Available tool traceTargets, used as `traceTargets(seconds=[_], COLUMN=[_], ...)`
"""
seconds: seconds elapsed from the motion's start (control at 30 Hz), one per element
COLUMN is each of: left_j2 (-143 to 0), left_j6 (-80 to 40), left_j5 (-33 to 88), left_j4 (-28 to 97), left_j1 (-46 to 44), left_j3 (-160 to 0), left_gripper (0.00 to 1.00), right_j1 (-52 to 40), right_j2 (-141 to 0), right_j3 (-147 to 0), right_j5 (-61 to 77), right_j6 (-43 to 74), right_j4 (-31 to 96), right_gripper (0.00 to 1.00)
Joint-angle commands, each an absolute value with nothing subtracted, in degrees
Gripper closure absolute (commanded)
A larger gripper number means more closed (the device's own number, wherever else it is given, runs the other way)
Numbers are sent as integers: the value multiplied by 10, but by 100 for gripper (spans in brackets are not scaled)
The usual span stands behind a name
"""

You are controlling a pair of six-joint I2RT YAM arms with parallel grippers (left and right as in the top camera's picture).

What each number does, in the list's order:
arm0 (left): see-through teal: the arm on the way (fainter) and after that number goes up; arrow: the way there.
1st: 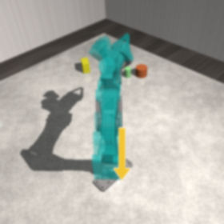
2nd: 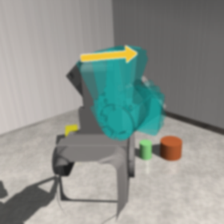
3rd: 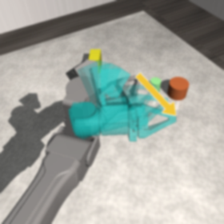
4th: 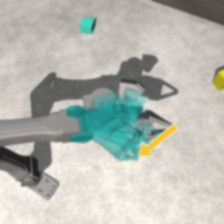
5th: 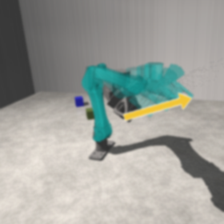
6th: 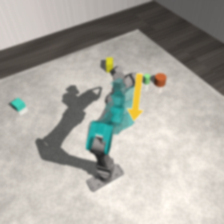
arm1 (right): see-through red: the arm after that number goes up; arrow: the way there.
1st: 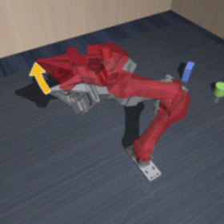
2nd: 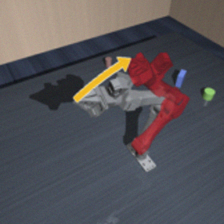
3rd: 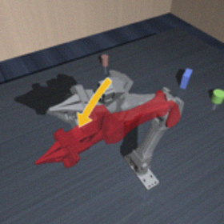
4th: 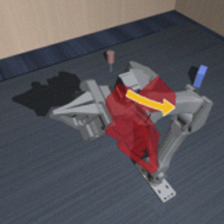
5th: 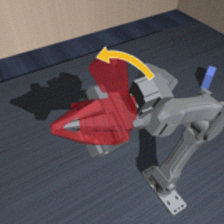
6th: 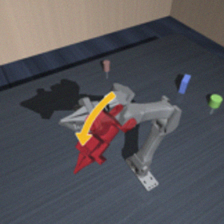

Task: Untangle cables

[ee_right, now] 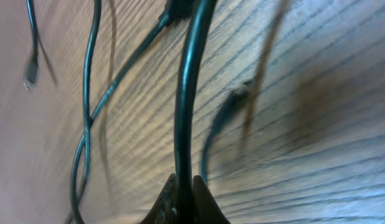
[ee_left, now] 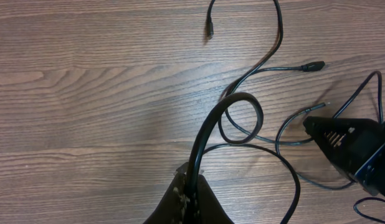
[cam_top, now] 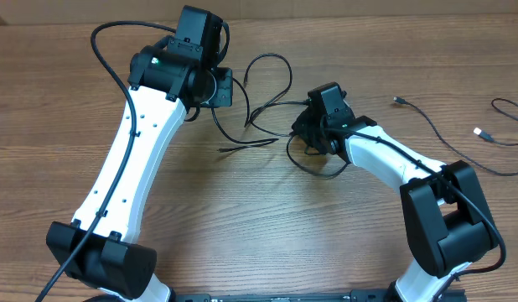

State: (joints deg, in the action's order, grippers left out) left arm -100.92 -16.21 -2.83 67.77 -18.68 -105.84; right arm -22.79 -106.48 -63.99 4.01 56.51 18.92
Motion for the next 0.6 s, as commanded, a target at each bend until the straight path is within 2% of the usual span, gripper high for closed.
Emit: traceTargets(seconds=[0.0,0.17,0.33,0.57], left_j2=[-1005,-1005,-1010,-1011], left_j6=[-168,-168,-168,-168], left_j5=[-30,-31,-31,-32], left_j4=[680,685,685,682], left_j1=[-188,-188,-188,-188], left_j3=[-1065,-1061,-1057,-1055], left_gripper=[96,96,96,96], right_j1=[-213,-168,-102,-27], right_j2=[-1062,-1034,-1015,-1015], right_j3=[-677,-796,-1015,-1258], right_j5=[30,30,31,30], right_j6=[424,308,215,161], right_j4=[219,352,539,676], right_gripper=[96,96,96,96])
